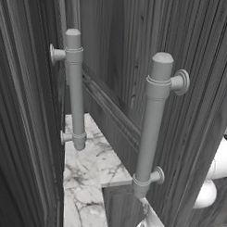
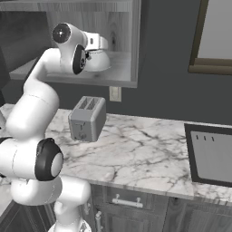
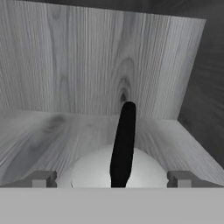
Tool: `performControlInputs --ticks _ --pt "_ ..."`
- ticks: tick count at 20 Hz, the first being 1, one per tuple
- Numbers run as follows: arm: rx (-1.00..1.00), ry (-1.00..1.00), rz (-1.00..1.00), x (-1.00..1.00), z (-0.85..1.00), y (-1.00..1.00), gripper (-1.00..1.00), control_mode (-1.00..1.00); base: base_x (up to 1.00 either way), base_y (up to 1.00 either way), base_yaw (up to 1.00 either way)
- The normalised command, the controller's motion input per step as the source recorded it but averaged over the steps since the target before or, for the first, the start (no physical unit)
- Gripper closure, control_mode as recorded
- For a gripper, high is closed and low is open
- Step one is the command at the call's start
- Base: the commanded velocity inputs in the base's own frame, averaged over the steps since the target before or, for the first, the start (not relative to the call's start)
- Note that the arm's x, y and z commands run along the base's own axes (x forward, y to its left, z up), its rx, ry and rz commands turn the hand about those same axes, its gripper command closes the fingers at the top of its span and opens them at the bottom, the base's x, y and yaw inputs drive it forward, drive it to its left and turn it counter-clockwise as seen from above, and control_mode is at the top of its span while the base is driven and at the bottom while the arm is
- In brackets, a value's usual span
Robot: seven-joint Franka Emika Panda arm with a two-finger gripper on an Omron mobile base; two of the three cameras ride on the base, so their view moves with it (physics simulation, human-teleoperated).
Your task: Open the cabinet, pick the kettle from the cabinet, and place it in the sink.
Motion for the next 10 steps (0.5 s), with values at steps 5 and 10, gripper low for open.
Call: performControlInputs --ticks 5,10 --pt "0.01 0.01 0.00 0.13 0.06 -0.03 -1.00 -1.00 0.00 0.00 0.00" --pt "0.02 0.02 -0.01 0.09 0.00 -0.04 -1.00 -1.00 0.00 0.00 0.00"
